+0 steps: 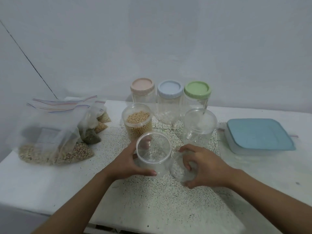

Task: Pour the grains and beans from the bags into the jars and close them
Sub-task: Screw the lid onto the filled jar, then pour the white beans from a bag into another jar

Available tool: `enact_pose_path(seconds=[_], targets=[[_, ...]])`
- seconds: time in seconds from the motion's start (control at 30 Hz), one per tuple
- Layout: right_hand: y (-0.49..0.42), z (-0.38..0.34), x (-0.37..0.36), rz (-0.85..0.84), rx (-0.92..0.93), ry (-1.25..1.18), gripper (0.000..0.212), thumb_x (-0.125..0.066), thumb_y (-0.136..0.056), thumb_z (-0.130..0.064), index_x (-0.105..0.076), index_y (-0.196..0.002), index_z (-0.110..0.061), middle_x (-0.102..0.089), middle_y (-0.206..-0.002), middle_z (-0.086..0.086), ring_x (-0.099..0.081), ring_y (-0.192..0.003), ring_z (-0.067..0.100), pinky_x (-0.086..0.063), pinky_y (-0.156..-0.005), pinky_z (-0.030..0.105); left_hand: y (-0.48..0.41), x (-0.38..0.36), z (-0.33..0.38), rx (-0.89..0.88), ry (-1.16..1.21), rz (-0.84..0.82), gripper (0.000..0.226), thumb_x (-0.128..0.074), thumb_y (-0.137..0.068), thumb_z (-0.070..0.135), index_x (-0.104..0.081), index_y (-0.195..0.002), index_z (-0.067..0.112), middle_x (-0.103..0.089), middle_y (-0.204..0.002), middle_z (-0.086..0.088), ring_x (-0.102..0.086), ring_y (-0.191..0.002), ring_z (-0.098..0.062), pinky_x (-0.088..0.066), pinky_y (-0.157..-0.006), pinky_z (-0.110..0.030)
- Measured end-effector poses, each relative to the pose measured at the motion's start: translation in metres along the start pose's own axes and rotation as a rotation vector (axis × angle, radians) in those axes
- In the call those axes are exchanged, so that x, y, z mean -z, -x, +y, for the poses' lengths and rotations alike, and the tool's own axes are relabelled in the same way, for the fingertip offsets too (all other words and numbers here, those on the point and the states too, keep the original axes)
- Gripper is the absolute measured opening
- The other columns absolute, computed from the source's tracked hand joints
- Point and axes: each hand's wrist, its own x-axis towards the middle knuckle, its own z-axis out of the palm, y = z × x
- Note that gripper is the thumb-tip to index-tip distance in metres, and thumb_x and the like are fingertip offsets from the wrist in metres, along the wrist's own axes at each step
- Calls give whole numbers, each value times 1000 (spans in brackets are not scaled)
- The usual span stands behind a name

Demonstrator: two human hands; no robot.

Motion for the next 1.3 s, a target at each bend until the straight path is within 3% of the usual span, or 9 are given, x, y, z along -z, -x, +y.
enact_pose_path(seconds=[0.27,0.43,0.53,0.6,0.7,0.8,0.93,1.13,1.3], targets=[[2,1,4,-126,-42,64,50,-70,-73,-71,-62,-104,-33,-39,-135,-10,-45,-121,9,-49,-97,32,-12,7,10,39,-103,-157,106,-100,-52,47,-42,-140,53,-51,-145,20,-52,-130,5,-44,-112,-29],[-14,-19,26,58,-55,-108,24,-60,-95,-25,-63,-119,-25,-58,-120,-9,-56,-109,8,-50,-97,32,-13,20,17,64,-147,-244,115,-102,-54,33,-36,-148,46,-52,-143,23,-49,-130,9,-41,-109,-17],[-28,-36,40,256,-63,-238,16,-56,-98,-14,-65,-108,-22,-64,-108,-9,-59,-101,5,-53,-93,33,-9,35,22,15,-207,-264,95,-93,-71,26,-40,-147,43,-54,-141,24,-52,-129,6,-43,-109,-17],[-39,-47,50,380,-44,-304,13,-56,-98,-13,-64,-101,-22,-64,-100,-11,-61,-96,5,-54,-86,33,-4,48,28,-49,-254,-211,64,-82,-86,24,-51,-139,38,-61,-133,21,-59,-124,-1,-48,-107,-23],[-57,-66,60,439,16,-387,12,-58,-98,-14,-64,-96,-25,-64,-95,-15,-62,-95,4,-52,-82,25,8,64,37,-108,-279,-13,26,-69,-96,23,-65,-120,32,-70,-104,15,-69,-101,-11,-58,-90,-31],[-80,-88,61,393,84,-403,10,-61,-98,-19,-63,-94,-28,-65,-93,-15,-63,-93,5,-53,-79,27,21,79,42,-134,-281,194,11,-66,-98,25,-69,-105,32,-67,-81,5,-67,-79,-17,-57,-72,-34],[-117,-126,51,293,125,-409,9,-62,-98,-26,-62,-89,-28,-66,-90,-12,-63,-86,7,-54,-78,37,41,116,35,-133,-303,377,9,-70,-95,22,-71,-93,31,-60,-66,8,-55,-60,-9,-43,-60,-17],[-173,-186,34,209,132,-308,7,-61,-97,-39,-60,-97,-32,-64,-93,-13,-62,-86,5,-54,-77,35,71,197,11,-113,-395,574,16,-72,-94,18,-70,-84,31,-65,-70,7,-57,-63,-9,-41,-57,-18],[-228,-237,20,222,90,-121,24,-53,-99,-45,-57,-117,-29,-58,-115,-13,-53,-109,11,-47,-90,33,73,269,-21,-119,-482,536,14,-65,-98,16,-70,-98,30,-68,-94,11,-64,-95,-12,-50,-70,-22]])
